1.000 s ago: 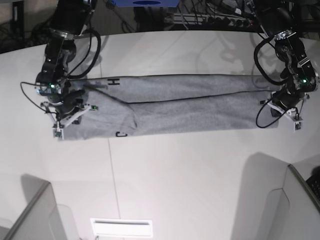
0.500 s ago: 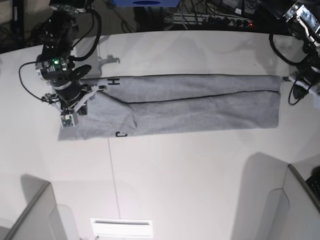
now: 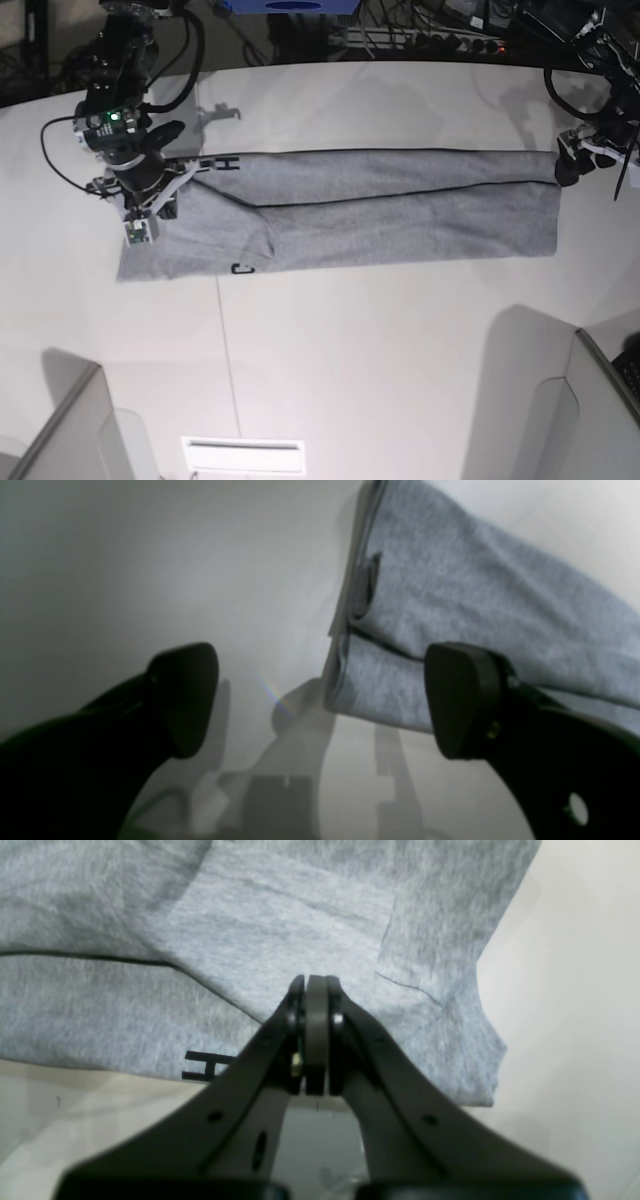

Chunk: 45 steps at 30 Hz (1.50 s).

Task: Fold the T-shirt properly
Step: 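Move the left gripper to the end of the folded strip and grasp, then lift the strip end with the left gripper and carry it toward the right gripper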

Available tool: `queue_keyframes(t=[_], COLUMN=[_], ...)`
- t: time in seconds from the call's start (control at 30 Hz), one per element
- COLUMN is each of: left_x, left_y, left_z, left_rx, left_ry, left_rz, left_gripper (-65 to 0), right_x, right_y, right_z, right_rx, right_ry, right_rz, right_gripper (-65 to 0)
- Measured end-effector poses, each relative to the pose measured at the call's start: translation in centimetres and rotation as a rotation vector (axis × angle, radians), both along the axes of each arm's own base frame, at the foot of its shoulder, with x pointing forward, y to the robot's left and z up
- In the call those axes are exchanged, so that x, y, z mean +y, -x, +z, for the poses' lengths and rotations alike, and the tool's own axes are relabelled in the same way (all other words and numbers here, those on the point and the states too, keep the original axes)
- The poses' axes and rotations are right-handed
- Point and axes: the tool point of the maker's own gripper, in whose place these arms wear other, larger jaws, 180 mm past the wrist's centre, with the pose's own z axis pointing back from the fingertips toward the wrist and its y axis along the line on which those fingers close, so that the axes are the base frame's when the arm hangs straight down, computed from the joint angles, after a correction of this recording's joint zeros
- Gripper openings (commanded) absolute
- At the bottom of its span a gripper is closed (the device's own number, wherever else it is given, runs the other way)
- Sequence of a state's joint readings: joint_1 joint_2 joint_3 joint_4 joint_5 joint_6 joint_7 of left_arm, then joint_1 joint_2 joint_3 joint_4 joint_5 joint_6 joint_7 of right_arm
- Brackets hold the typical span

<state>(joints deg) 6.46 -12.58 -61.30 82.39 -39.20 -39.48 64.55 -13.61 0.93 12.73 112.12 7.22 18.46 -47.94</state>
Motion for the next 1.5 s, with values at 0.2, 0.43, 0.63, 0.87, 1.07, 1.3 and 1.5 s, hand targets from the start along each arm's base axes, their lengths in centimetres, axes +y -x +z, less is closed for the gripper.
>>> queue_keyframes(t=[0.2,0.43,0.63,0.87,1.07,1.3,1.5], left_x=[-0.8,-3.0,-3.4,-3.2,-3.0,-3.2,-2.5], left_y=[-2.4,-4.1,-4.6,-5.1,-4.8,-4.5,-4.4], left_z=[-1.0,-3.1,-3.3,-3.7,-4.3,-4.6,-4.7], left_rx=[0.023,-0.031,-0.049,-0.062,-0.042,-0.020,0.031], left_ry=[0.034,0.117,0.143,0.181,0.189,0.193,0.085], left_rz=[-0.074,-0.091,-0.096,-0.076,-0.068,-0.072,-0.107], left_gripper=[-2.8,-18.3,-19.3,-19.7,-46.9,-65.0,-65.0], right_x=[0.0,0.0,0.0,0.0,-0.2,-0.2,-0.2], right_y=[0.4,0.4,0.4,0.4,0.4,0.4,0.6], right_z=[-0.3,-0.3,-0.3,-0.3,-0.3,-0.3,-0.4], right_rx=[0.011,0.009,0.010,0.009,0.009,0.009,0.013], right_ry=[-0.001,0.001,0.000,0.000,0.002,0.002,0.002], right_rz=[0.000,0.000,0.000,0.001,-0.004,-0.006,-0.006], right_gripper=[-65.0,-65.0,-65.0,-65.0,-65.0,-65.0,-65.0])
